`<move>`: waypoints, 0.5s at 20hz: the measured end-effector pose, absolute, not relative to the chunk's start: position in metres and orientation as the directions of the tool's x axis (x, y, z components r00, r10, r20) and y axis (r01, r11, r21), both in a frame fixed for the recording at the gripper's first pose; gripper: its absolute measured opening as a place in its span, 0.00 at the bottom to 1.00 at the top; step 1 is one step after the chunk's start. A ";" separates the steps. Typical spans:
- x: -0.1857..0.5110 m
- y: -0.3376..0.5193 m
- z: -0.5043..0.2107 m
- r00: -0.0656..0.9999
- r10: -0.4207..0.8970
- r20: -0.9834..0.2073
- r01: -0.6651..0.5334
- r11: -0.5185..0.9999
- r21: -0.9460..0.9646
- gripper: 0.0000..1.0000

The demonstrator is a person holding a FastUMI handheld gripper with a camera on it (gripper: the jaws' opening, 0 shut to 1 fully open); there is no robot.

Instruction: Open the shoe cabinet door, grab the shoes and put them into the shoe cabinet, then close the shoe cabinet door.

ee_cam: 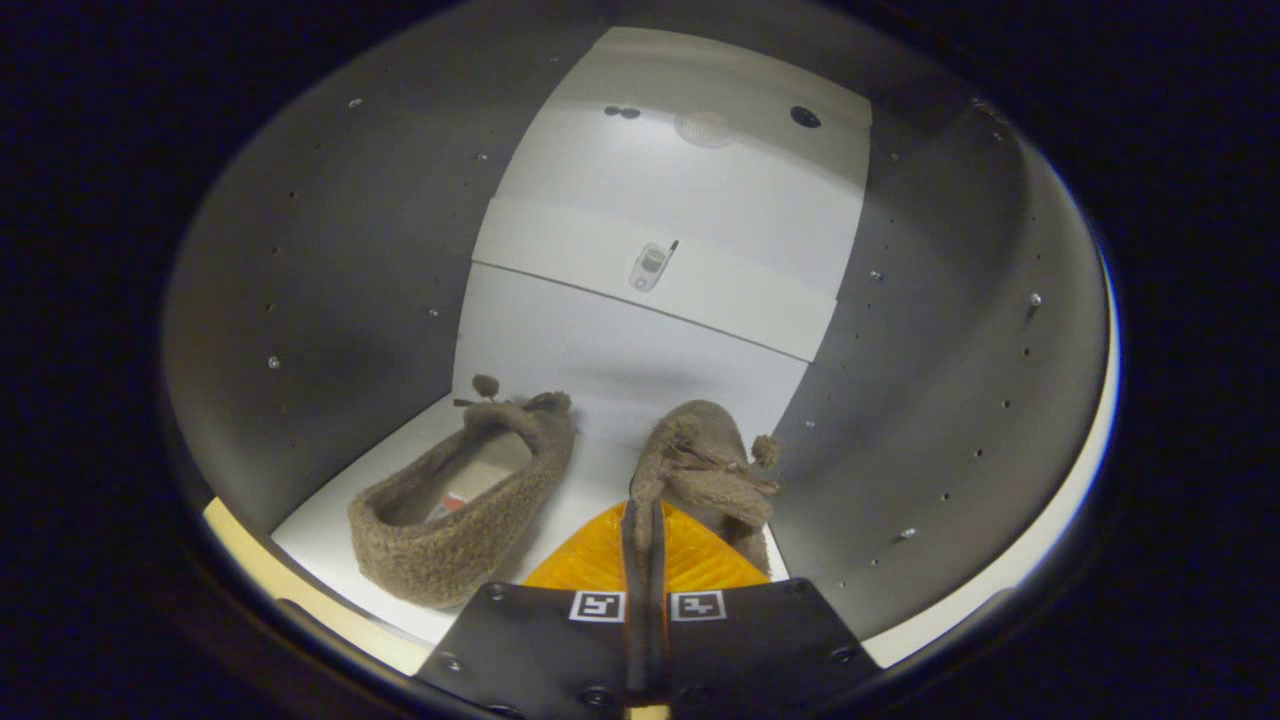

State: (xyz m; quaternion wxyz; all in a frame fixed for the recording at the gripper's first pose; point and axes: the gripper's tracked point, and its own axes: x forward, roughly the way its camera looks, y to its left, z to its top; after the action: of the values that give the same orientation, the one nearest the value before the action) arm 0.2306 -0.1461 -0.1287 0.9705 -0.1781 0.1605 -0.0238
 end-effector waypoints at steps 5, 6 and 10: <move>0.238 -0.144 -0.136 0.943 -0.113 -0.312 0.001 0.941 -0.340 0.02; 0.239 -0.143 -0.138 0.941 -0.112 -0.318 0.003 0.946 -0.325 0.02; 0.241 -0.143 -0.139 0.942 -0.126 -0.310 0.017 0.944 -0.329 0.03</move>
State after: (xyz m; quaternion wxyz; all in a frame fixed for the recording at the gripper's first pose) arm 0.2412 -0.1432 -0.1386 0.9719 -0.1631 0.1658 -0.0368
